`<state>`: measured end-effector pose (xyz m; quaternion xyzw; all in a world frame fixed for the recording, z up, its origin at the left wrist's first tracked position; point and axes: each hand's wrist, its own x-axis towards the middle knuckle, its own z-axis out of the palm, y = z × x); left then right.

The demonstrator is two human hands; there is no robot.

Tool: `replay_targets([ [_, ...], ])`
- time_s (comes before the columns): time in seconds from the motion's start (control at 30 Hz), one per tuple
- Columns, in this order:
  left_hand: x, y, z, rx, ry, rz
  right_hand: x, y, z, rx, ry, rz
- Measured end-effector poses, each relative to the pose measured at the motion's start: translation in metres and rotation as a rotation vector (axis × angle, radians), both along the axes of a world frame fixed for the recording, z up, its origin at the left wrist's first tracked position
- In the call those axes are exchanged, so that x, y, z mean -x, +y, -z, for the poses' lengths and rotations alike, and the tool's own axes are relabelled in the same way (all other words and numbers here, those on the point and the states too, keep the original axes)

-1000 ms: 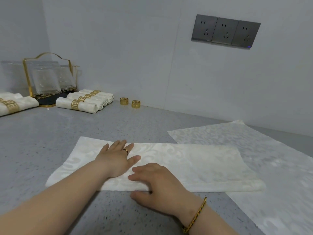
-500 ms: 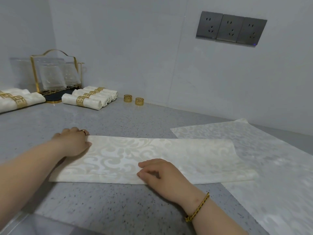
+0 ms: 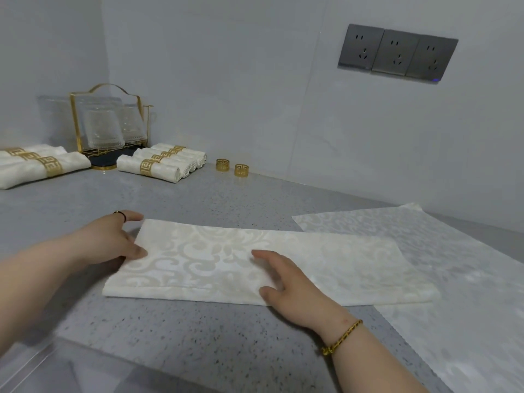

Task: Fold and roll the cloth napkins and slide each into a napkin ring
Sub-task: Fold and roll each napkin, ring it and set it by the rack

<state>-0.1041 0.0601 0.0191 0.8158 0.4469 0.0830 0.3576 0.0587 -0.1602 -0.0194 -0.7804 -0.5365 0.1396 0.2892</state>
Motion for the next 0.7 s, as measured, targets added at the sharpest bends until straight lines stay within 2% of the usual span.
replay_targets([
  [0.1,0.009,-0.004,0.000,0.025,0.002,0.012,0.001,0.001,-0.001,0.029,-0.027,0.006],
  [0.3,0.034,-0.016,0.006,0.028,-0.167,-0.057,0.020,0.006,-0.003,0.195,-0.178,-0.012],
  [0.53,0.052,-0.007,-0.013,0.280,-0.427,-0.226,0.056,0.018,-0.004,0.321,-0.134,-0.031],
  [0.6,0.048,-0.013,-0.022,0.452,-0.567,-0.213,0.062,0.020,-0.006,0.233,-0.012,0.000],
  [0.63,0.044,-0.019,-0.029,0.492,-0.625,-0.188,0.064,0.020,-0.011,0.133,0.111,0.038],
  [0.7,0.031,-0.032,-0.043,0.401,-0.668,-0.129,0.067,0.019,-0.025,-0.120,0.448,0.136],
])
